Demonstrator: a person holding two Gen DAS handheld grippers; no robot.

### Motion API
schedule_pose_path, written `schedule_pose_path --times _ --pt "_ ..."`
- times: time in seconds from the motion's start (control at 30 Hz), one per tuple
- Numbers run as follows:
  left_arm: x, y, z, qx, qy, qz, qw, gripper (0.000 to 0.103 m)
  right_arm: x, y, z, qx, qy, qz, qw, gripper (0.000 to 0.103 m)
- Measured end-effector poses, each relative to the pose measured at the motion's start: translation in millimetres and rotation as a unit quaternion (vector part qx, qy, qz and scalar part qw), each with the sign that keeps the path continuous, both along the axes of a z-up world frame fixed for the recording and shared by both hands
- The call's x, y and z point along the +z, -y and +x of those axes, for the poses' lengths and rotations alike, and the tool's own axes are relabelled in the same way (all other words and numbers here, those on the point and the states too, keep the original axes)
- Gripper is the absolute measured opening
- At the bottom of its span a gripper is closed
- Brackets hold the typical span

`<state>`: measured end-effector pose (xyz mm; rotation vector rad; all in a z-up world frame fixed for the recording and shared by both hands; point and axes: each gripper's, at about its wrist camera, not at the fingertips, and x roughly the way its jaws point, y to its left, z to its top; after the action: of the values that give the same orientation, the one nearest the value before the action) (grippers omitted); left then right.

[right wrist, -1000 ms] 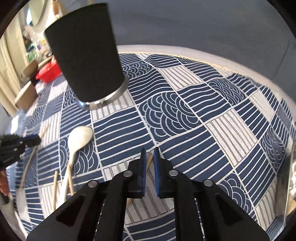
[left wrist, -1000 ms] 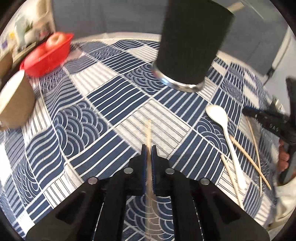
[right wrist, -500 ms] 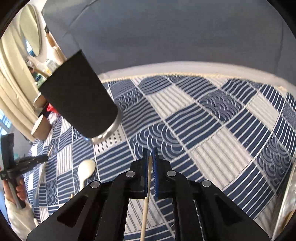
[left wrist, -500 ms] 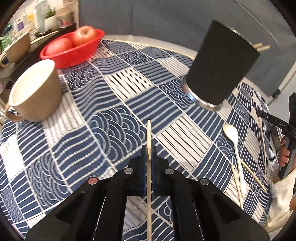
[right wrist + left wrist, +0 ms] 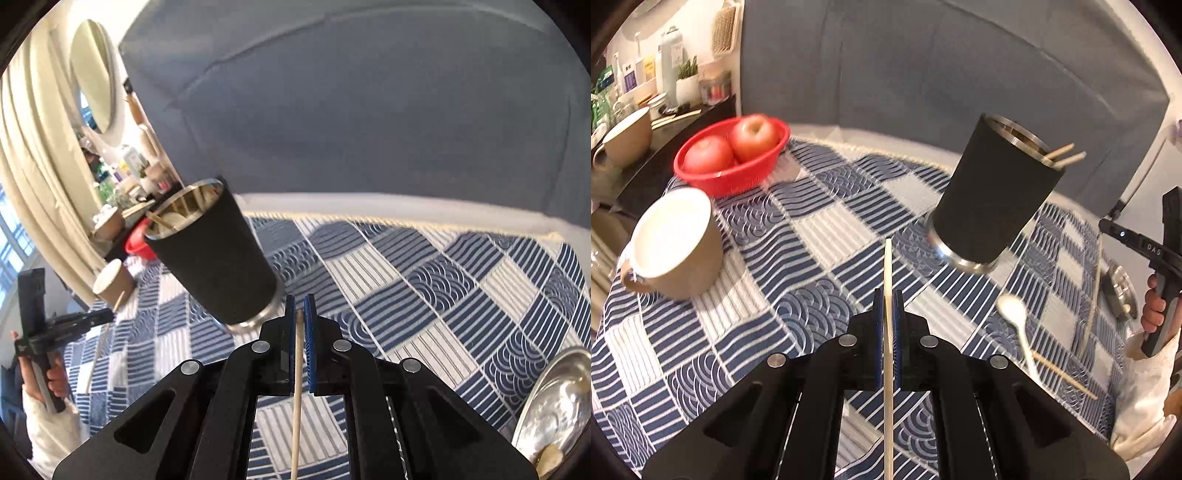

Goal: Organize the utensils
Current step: 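Lift both chopsticks upright and carry them above the black holder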

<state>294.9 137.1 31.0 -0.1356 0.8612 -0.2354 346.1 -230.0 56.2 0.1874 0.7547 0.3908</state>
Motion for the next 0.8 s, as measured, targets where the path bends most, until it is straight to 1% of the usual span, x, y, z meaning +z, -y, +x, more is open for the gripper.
schedule_pose_path --times 0.1,0.17,0.23,0.3,0.53,0.67,0.8 --pt "11.6 0.9 4.6 -0.002 0.019 -0.007 0.9998 0.005 15.3 -7.1 -2.2 0.006 0.017 0.0 1.0 0.004" --pt "19.6 0.6 8.1 -0.006 0.03 -0.02 0.9993 0.005 26.6 -13.2 -4.2 0.012 0.029 -0.003 1.0 0.004" --pt "25.2 0.9 10.9 -0.005 0.039 -0.02 0.999 0.005 35.4 -18.5 -6.3 0.015 0.041 -0.009 0.999 0.004" --pt "32.0 0.7 14.4 -0.01 0.046 -0.03 0.9984 0.005 48.7 -23.6 -9.5 0.02 0.056 -0.01 0.998 0.004" --pt "58.9 7.2 26.3 -0.02 0.079 -0.038 0.9959 0.005 94.8 -37.1 -13.5 0.029 0.105 -0.023 0.994 0.004" --pt "75.9 12.9 32.4 -0.031 0.102 -0.044 0.9933 0.005 117.0 -44.9 -11.6 0.034 0.124 -0.032 0.991 0.004" --pt "96.4 19.8 41.2 -0.044 0.132 -0.055 0.9887 0.005 141.3 -50.3 -7.6 0.036 0.144 -0.039 0.988 0.004"
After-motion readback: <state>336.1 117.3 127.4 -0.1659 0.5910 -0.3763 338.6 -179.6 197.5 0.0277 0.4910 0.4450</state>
